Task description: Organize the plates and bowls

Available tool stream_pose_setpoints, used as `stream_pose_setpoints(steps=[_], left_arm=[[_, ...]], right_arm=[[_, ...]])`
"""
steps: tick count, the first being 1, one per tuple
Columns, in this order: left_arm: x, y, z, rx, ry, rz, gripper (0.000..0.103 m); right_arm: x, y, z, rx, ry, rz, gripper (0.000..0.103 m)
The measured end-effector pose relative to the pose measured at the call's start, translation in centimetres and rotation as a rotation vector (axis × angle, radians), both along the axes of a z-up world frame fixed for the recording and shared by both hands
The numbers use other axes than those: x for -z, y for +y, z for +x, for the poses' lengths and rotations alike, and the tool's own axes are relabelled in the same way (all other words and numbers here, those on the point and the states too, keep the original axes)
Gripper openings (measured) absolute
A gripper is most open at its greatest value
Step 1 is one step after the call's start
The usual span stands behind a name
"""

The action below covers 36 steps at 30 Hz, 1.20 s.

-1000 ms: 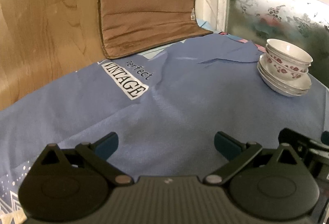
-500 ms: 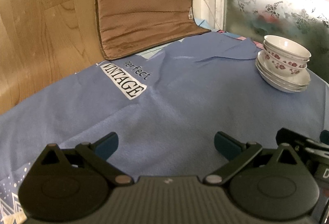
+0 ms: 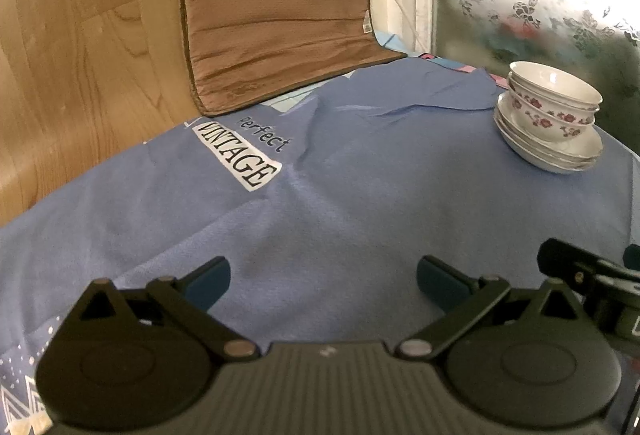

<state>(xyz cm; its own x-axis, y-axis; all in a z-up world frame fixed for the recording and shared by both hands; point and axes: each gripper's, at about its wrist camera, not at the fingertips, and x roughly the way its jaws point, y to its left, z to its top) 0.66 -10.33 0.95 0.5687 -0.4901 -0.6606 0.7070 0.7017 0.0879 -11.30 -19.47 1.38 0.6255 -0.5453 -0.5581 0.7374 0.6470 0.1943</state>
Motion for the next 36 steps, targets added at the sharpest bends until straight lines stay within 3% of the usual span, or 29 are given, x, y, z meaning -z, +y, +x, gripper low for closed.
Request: stream_pose_setpoints(steps=[36], left_arm=[[0.13, -0.04, -0.18, 0.013, -0.025, 0.018, 0.103]], right_arm=[[-0.29, 0.02, -0.20, 0.015, -0.016, -0.007, 0.103]])
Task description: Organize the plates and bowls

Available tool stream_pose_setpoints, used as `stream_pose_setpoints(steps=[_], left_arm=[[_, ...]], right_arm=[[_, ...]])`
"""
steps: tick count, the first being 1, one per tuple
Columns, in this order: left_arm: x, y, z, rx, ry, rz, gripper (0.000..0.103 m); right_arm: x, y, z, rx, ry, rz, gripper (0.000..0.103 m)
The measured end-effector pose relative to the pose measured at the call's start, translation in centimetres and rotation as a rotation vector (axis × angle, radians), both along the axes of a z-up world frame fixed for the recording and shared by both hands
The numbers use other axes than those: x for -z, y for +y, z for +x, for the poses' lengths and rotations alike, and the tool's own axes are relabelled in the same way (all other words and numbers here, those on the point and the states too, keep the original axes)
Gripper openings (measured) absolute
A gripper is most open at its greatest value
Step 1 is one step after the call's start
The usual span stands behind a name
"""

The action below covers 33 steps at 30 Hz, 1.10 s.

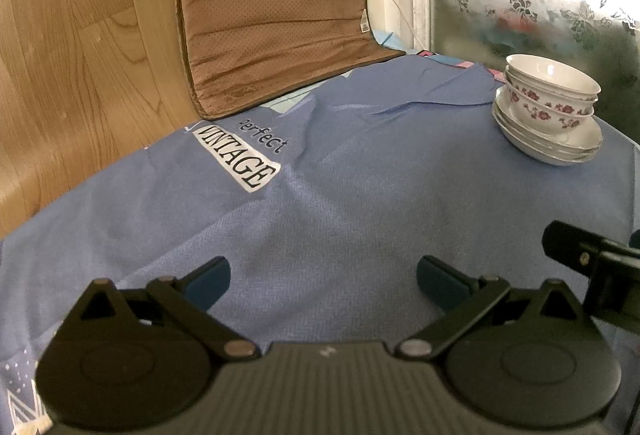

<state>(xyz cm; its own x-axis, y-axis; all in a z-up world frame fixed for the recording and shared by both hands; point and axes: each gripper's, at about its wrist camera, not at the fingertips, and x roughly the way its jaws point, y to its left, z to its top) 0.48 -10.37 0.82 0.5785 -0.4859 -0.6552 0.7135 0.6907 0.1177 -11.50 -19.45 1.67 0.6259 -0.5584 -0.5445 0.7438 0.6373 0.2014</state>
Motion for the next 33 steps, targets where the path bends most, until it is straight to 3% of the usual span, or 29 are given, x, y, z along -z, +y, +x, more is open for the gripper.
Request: stream_pose_setpoints(steps=[33], left_arm=[[-0.1, -0.4, -1.1, 0.049, -0.030, 0.032, 0.103]], right_arm=[[0.0, 0.3, -0.2, 0.015, -0.009, 0.000, 0.103]])
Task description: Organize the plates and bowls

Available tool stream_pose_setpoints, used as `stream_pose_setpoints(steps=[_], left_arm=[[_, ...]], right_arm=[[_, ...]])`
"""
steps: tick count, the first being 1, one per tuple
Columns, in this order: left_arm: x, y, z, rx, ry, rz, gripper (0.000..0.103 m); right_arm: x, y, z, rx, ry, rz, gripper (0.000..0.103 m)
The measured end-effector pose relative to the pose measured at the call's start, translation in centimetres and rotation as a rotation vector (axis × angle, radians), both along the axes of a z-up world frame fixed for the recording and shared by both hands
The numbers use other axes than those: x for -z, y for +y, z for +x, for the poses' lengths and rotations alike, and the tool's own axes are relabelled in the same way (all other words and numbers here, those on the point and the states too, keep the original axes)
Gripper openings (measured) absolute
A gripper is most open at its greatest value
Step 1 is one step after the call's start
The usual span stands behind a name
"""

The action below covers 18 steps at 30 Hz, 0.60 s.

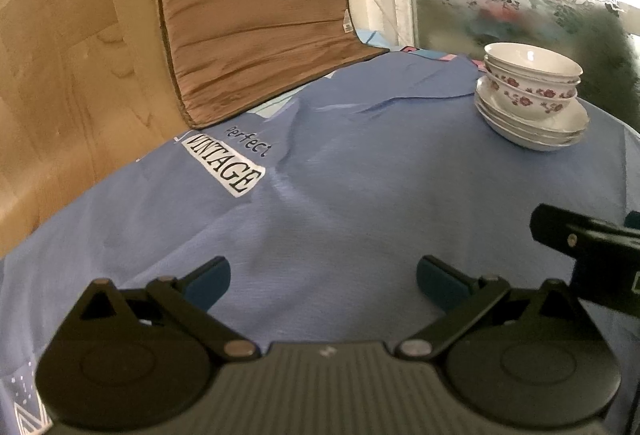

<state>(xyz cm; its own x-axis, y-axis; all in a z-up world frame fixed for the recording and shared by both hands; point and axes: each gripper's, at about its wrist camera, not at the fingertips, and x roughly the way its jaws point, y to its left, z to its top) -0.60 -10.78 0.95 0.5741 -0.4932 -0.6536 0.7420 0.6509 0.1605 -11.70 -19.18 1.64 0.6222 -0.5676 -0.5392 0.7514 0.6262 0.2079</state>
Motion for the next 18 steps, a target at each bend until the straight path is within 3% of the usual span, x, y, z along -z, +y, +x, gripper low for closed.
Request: stream_pose_setpoints(steps=[18], left_arm=[[0.13, -0.25, -0.30, 0.023, -0.002, 0.012, 0.103]], right_arm=[[-0.02, 0.06, -0.05, 0.005, 0.000, 0.002, 0.103]])
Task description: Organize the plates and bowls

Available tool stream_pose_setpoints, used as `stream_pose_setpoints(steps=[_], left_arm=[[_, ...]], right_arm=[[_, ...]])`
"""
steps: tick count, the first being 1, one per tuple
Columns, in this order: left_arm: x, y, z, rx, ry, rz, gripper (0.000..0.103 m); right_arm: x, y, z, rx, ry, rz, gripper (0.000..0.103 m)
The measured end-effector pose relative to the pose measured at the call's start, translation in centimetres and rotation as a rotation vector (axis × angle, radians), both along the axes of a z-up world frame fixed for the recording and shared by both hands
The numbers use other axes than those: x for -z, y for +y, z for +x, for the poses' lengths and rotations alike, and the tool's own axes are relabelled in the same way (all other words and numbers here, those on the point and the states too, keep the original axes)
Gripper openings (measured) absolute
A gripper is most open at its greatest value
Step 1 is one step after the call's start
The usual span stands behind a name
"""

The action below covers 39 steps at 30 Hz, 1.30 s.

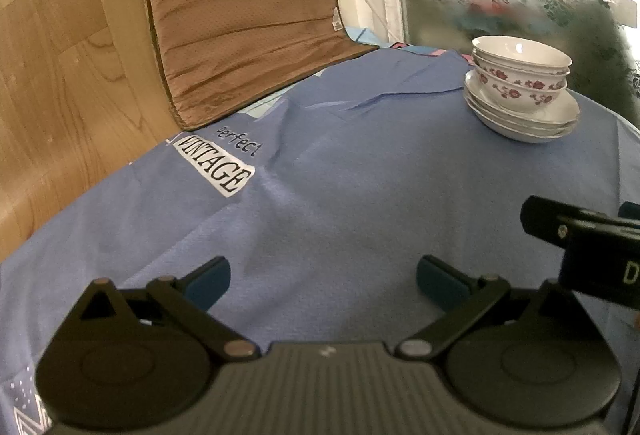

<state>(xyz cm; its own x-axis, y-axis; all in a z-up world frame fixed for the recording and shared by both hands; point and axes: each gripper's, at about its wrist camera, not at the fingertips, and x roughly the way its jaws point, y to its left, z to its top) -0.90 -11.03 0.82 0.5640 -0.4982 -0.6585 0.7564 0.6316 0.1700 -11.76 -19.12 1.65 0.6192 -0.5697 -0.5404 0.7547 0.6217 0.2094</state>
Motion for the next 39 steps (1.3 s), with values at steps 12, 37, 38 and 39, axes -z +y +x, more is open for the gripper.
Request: stream_pose_setpoints(steps=[12, 37, 38, 39], left_arm=[[0.08, 0.00, -0.13, 0.014, 0.000, 0.002, 0.103], [-0.03, 0.10, -0.19, 0.063, 0.054, 0.002, 0.103], [-0.03, 0.10, -0.19, 0.065, 0.058, 0.003, 0.103], [-0.01, 0.10, -0.20, 0.067, 0.061, 0.003, 0.103]], right_arm=[[-0.01, -0.01, 0.01, -0.001, 0.000, 0.000, 0.103], [-0.32, 0.80, -0.09, 0.015, -0.012, -0.017, 0.103], [-0.32, 0.82, -0.10, 0.016, -0.012, -0.017, 0.103], [-0.32, 0.83, -0.10, 0.016, -0.013, -0.016, 0.103]])
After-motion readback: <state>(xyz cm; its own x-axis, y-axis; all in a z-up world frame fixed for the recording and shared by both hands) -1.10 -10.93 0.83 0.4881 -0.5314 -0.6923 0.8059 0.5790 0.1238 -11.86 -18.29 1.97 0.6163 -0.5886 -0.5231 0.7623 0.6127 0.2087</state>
